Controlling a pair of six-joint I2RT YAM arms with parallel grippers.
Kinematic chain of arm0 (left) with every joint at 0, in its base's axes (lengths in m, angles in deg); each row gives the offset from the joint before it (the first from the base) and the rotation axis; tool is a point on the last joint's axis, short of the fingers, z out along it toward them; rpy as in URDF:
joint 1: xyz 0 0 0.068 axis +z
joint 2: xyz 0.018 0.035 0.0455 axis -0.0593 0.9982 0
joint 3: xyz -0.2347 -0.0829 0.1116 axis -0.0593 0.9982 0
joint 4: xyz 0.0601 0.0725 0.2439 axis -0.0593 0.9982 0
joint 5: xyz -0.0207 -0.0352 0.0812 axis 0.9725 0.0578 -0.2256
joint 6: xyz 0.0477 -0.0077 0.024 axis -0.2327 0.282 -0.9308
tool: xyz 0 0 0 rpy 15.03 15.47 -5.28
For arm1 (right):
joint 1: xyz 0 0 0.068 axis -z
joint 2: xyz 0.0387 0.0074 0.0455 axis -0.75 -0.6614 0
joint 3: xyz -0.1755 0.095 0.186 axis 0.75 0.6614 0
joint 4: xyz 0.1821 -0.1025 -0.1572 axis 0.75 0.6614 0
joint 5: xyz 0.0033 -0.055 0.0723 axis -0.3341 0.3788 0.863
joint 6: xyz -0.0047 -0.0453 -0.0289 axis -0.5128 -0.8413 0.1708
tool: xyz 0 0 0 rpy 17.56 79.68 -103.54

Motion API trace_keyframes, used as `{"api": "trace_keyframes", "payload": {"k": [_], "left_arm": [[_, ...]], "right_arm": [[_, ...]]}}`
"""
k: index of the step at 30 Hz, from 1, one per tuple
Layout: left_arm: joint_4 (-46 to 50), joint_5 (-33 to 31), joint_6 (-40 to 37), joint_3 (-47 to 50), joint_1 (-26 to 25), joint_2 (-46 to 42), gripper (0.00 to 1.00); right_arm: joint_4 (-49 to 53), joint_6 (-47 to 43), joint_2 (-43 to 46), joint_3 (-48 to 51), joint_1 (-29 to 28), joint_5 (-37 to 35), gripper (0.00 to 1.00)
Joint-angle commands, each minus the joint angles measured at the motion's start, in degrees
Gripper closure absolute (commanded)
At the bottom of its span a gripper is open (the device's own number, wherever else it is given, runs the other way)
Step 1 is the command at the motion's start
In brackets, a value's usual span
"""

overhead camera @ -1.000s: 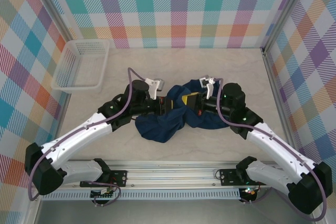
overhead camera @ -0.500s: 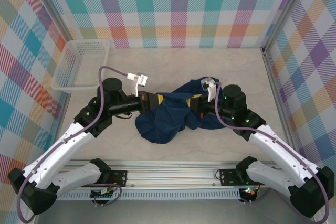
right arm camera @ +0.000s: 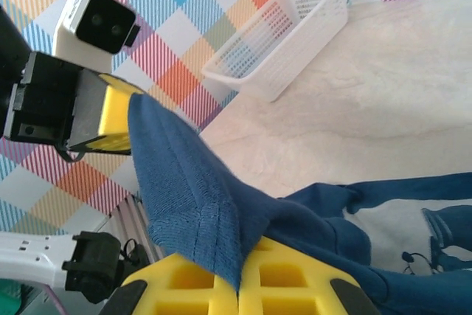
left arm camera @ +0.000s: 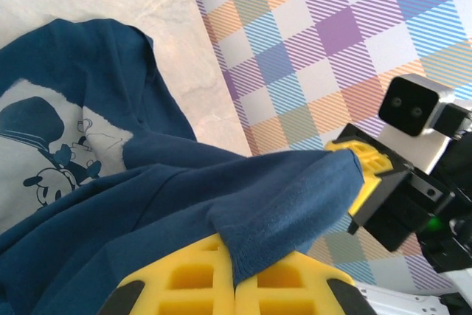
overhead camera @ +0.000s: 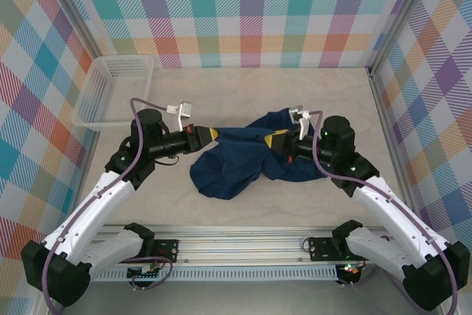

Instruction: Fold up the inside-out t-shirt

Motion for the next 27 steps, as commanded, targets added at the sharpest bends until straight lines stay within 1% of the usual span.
{"api": "trace_keyframes", "payload": {"k": [1, 5, 7, 9, 12, 14, 17, 20, 22, 27], "left_arm": [[-0.71, 1.04, 0.31, 0.04, 2.91, -2.2, 1.0], [0.57, 1.25, -1.8, 0.03, 3.22, -1.99, 1.0], [0.61, 2.23, -3.27, -0.33, 2.72, -1.65, 1.0], [1.28, 1.57, -5.67, -0.97, 1.22, -1.24, 1.0], [3.41, -1.05, -9.99, -2.54, -1.98, -0.25, 1.0], [3.42, -1.66, -11.6, -2.83, -3.66, 0.61, 0.99], [1.31, -0.95, -11.99, -2.74, -4.75, 1.92, 0.98], [-1.23, 0.1, -11.67, -2.59, -5.04, 2.42, 0.99], [-2.62, 0.51, -11.65, -2.6, -5.04, 2.03, 1.0], [-5.17, 0.83, -13.45, -2.23, -5.04, 0.06, 1.0]], "right_arm": [[-2.15, 3.35, 2.04, 0.8, 2.58, 1.13, 1.0], [-4.43, 4.65, 1.0, 0.91, 2.77, 3.35, 1.0], [-7.15, 6.23, -0.68, 1.0, 2.7, 6.24, 1.0], [-10.67, 8.47, -2.65, 1.17, 2.44, 9.3, 1.0], [-16.98, 12.34, -5.01, 1.53, 1.49, 12.91, 1.0], [-19.69, 13.74, -6.08, 1.38, 0.55, 14.35, 0.97], [-20.8, 14.13, -7.42, 0.92, -0.6, 15.95, 0.92], [-17.84, 12.8, -8.69, 0.5, -0.84, 16.63, 0.89], [-12.01, 9.82, -8.79, -0.22, -0.83, 15.06, 0.88], [5.28, 1.83, -8.76, -3.8, -0.75, 5.67, 0.73]]}}
